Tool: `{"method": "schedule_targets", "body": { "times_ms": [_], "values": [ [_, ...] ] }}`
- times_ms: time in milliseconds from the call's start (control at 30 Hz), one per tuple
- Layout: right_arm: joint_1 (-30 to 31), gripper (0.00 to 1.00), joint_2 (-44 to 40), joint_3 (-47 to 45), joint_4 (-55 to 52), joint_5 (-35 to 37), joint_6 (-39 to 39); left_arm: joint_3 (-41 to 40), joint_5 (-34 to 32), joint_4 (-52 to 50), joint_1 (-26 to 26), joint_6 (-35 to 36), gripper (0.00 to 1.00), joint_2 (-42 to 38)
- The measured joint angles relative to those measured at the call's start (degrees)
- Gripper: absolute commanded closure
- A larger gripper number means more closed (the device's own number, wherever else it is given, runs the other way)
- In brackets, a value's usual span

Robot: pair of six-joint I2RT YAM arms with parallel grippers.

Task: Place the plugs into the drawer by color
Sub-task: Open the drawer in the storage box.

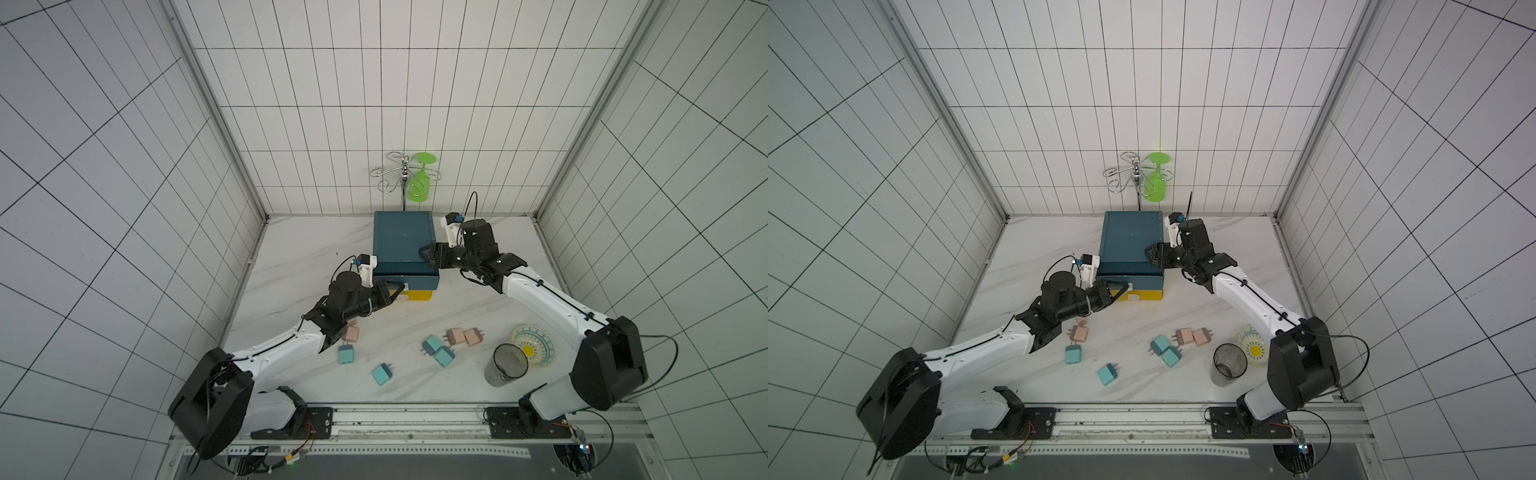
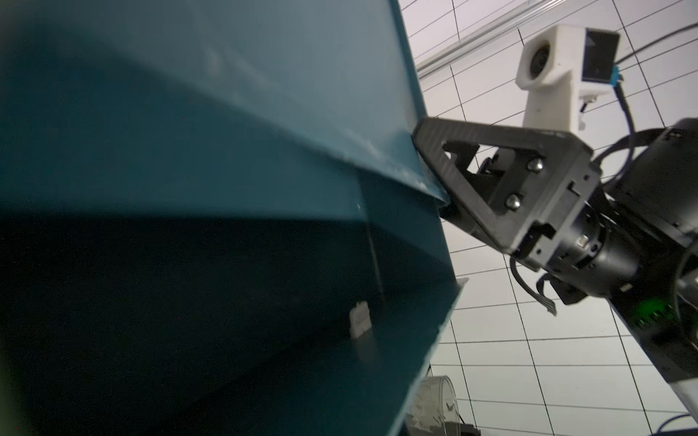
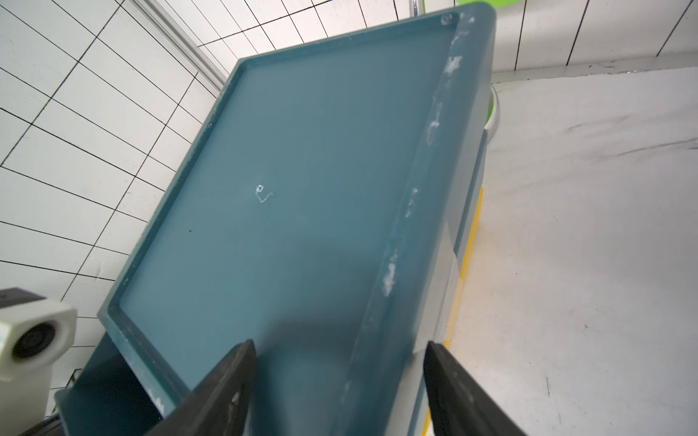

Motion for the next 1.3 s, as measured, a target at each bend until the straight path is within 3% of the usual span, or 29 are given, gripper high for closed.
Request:
{"method": "schedule_targets", "body": {
  "times_ms": [200, 467, 500, 533, 567, 633, 667, 700, 767, 933, 1067, 1233, 1300],
  "values": [
    [0.0, 0.27, 0.0, -0.2, 0.2, -0.2, 1.0, -5.4, 0.2, -5.3, -3.5, -1.3, 1.0, -8.9],
    [-0.1, 0.27, 0.0, -0.3, 0.3, -0.4, 1.6, -6.6, -0.9, -8.3, -6.3, -0.6, 1.0, -10.8],
    [-0.1, 0.27, 0.0, -0.3, 0.3, -0.4, 1.6, -6.5, -1.0, -8.9, -6.3, -0.3, 0.88, -10.5],
    [-0.1, 0.27, -0.1, -0.4, 0.4, -0.5, 1.6, -6.3, -1.2, -9.3, -6.3, 0.0, 0.61, -10.4],
    [-0.1, 0.27, -0.1, -0.4, 0.4, -0.5, 1.6, -6.1, -1.7, -9.8, -6.3, 0.4, 0.51, -10.3],
    [-0.2, 0.27, -0.3, -0.5, 0.4, -0.6, 1.6, -6.1, -2.6, -10.0, -6.3, 0.4, 0.52, -10.3],
    [-0.3, 0.27, -0.4, -0.6, 0.4, -0.7, 1.6, -6.3, -3.1, -9.6, -6.3, 0.0, 0.56, -10.3],
    [-0.4, 0.27, -0.4, -0.7, 0.4, -0.7, 1.6, -6.8, -3.6, -8.3, -6.4, -0.7, 0.67, -10.4],
    [-0.4, 0.27, -0.5, -0.8, 0.4, -0.7, 1.6, -8.1, -4.5, -6.7, -6.7, -1.6, 0.7, -11.2],
    [-0.4, 0.25, -1.0, -0.9, -0.1, -0.6, 1.5, -7.9, -9.3, -12.7, -7.0, -0.2, 0.52, -19.8],
    [-0.4, 0.22, -2.3, -0.9, -2.4, -0.6, 1.4, -4.2, -9.7, -17.8, -3.5, 1.4, 0.52, -26.2],
    [-0.7, 0.18, -7.8, -0.9, -10.3, 1.9, 0.7, -2.5, -5.2, -19.5, 4.9, 2.8, 0.49, -27.1],
    [-0.9, 0.21, -11.8, -0.9, -15.0, 4.5, 0.4, -2.4, -4.6, -22.0, 6.6, 5.3, 0.48, -27.3]
  ]
}}
